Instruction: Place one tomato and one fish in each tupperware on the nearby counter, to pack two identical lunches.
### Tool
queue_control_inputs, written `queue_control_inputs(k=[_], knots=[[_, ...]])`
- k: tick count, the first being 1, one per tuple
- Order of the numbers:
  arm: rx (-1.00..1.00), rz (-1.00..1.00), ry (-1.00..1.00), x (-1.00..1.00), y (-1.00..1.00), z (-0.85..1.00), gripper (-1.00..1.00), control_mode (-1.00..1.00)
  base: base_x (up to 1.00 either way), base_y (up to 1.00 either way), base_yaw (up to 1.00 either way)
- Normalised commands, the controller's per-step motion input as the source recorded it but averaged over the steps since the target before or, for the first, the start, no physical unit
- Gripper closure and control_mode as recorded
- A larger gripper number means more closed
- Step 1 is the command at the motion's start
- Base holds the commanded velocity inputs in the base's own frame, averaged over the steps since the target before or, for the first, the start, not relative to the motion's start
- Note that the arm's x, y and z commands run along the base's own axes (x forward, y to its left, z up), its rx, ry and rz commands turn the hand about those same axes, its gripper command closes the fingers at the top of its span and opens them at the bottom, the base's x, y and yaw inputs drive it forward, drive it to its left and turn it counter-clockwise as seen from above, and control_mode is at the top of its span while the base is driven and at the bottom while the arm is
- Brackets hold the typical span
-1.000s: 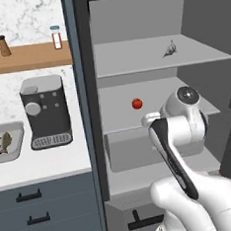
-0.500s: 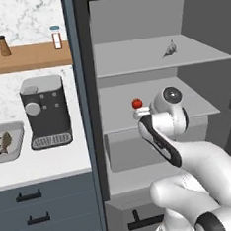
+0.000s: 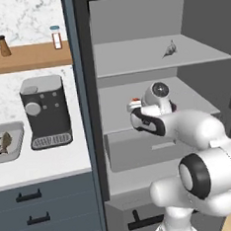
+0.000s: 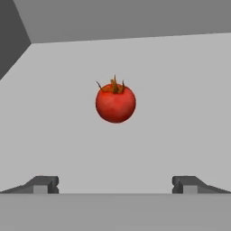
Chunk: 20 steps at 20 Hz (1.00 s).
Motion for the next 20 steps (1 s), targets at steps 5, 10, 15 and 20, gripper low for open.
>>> queue_control_inputs(k=[5, 10, 15, 20], knots=[[0.0, 0.0, 0.0, 0.57, 0.0, -0.28, -1.0, -1.0, 0.0, 0.0, 0.0], [0.0, 0.0, 0.0, 0.6, 0.0, -0.12, -1.0, -1.0, 0.0, 0.0, 0.0], [0.0, 0.0, 0.0, 0.59, 0.0, -0.14, -1.0, -1.0, 0.0, 0.0, 0.0], [0.0, 0.0, 0.0, 0.34, -0.02, -0.28, -1.0, -1.0, 0.0, 0.0, 0.0]])
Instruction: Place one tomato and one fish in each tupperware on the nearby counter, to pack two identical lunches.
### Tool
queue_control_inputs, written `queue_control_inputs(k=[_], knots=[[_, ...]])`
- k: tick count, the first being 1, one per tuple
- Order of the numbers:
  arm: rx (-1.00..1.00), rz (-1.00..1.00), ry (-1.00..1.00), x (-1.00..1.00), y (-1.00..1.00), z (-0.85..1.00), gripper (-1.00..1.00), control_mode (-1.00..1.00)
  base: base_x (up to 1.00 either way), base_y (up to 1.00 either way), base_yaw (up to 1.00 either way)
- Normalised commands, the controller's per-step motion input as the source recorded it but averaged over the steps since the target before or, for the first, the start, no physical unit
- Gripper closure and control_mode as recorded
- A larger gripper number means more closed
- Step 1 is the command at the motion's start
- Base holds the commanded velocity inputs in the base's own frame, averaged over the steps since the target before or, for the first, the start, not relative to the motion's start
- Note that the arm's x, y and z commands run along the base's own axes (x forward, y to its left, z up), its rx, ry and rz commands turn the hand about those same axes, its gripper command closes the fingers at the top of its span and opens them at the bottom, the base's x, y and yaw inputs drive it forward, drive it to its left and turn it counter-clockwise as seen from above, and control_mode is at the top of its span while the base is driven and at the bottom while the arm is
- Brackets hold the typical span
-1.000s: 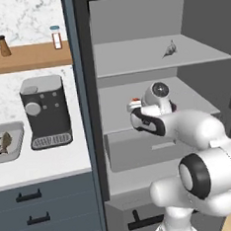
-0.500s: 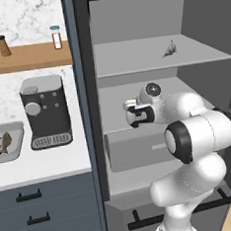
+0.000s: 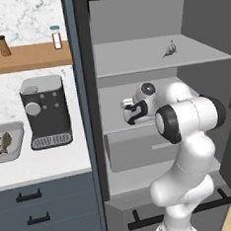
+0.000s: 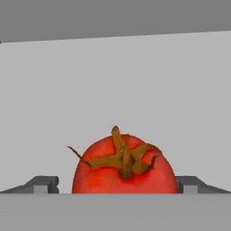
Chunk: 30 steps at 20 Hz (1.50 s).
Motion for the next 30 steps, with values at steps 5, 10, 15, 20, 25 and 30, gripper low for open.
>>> queue_control_inputs(k=[5, 10, 15, 20, 25, 30], knots=[[0.0, 0.0, 0.0, 0.25, -0.05, -0.29, -1.0, -1.0, 0.0, 0.0, 0.0], [0.0, -0.04, 0.02, 0.01, -0.05, -0.54, 1.0, -1.0, 0.0, 0.0, 0.0], [0.0, -0.09, 0.09, -0.32, 0.0, -0.8, 1.0, -1.0, 0.0, 0.0, 0.0], [0.0, -0.08, 0.07, -0.45, 0.0, -0.73, 1.0, -1.0, 0.0, 0.0, 0.0], [0.0, -0.04, 0.01, -0.98, 0.12, -0.45, 1.0, -1.0, 0.0, 0.0, 0.0], [0.01, 0.0, 0.0, -1.0, 0.01, 0.06, 1.0, -1.0, 0.0, 0.0, 0.0]])
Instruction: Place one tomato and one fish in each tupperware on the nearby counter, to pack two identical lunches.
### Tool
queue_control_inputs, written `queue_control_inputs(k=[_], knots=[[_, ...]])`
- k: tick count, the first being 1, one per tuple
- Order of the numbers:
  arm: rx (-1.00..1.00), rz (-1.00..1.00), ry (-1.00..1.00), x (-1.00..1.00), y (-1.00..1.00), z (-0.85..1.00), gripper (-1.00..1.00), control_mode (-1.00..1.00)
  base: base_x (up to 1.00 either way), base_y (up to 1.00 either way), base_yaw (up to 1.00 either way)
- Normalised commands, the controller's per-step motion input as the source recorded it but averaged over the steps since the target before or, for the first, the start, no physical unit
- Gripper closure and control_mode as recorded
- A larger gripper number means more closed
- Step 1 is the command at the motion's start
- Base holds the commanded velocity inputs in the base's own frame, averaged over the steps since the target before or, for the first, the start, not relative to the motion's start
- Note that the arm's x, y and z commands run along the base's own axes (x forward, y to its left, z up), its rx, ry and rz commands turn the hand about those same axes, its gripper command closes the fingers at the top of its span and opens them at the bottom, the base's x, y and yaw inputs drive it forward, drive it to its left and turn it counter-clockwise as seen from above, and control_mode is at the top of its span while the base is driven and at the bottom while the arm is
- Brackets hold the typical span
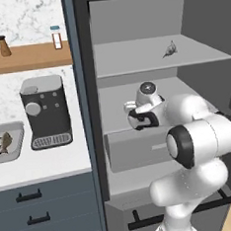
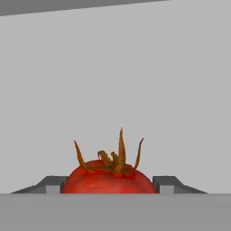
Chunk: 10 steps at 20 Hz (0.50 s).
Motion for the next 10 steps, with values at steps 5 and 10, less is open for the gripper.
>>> queue_control_inputs(k=[5, 10], knots=[[0.03, 0.0, 0.0, -1.0, 0.0, 0.51, 1.0, -1.0, 0.0, 0.0, 0.0], [0.02, 0.0, 0.0, -1.0, 0.0, 0.67, 1.0, -1.0, 0.0, 0.0, 0.0]])
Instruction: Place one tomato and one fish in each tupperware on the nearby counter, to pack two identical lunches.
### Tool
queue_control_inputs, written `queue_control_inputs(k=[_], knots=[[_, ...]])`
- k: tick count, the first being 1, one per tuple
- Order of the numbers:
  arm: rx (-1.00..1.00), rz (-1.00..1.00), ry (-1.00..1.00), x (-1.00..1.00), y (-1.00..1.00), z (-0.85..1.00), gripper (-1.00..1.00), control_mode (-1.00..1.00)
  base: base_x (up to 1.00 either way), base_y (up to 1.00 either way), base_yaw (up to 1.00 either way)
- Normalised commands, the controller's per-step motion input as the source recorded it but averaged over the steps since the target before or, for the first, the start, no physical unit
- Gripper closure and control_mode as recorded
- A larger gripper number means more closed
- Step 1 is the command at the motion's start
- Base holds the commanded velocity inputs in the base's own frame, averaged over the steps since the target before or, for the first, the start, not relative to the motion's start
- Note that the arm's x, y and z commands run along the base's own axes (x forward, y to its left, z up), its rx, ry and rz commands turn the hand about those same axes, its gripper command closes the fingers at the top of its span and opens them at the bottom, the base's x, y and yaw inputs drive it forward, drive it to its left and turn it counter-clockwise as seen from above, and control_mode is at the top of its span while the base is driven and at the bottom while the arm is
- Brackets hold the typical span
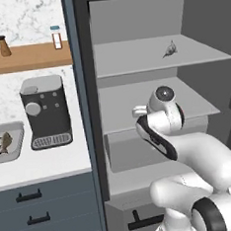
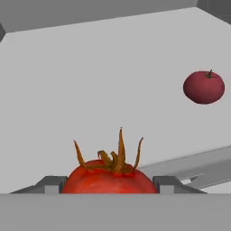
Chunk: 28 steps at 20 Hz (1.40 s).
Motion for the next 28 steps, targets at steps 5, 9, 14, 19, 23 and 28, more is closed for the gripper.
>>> queue_control_inputs(k=[5, 9, 14, 19, 23, 28], knots=[[0.03, 0.0, 0.0, -1.0, 0.0, 0.53, 1.0, -1.0, 0.0, 0.0, 0.0], [0.03, 0.0, 0.0, -1.0, 0.0, 0.52, 1.0, -1.0, 0.0, 0.0, 0.0], [0.01, 0.07, -0.03, -1.0, 0.0, 0.49, 1.0, -1.0, 0.0, 0.0, 0.0], [0.0, 0.15, -0.09, -1.0, 0.0, 0.19, 1.0, -1.0, 0.0, 0.0, 0.0], [0.0, 0.04, 0.0, -0.25, 0.02, -0.03, 1.0, 1.0, -0.75, 0.28, 0.15], [0.0, 0.0, 0.0, 0.0, 0.0, 0.0, 1.0, 1.0, -0.4, 0.96, 0.16]])
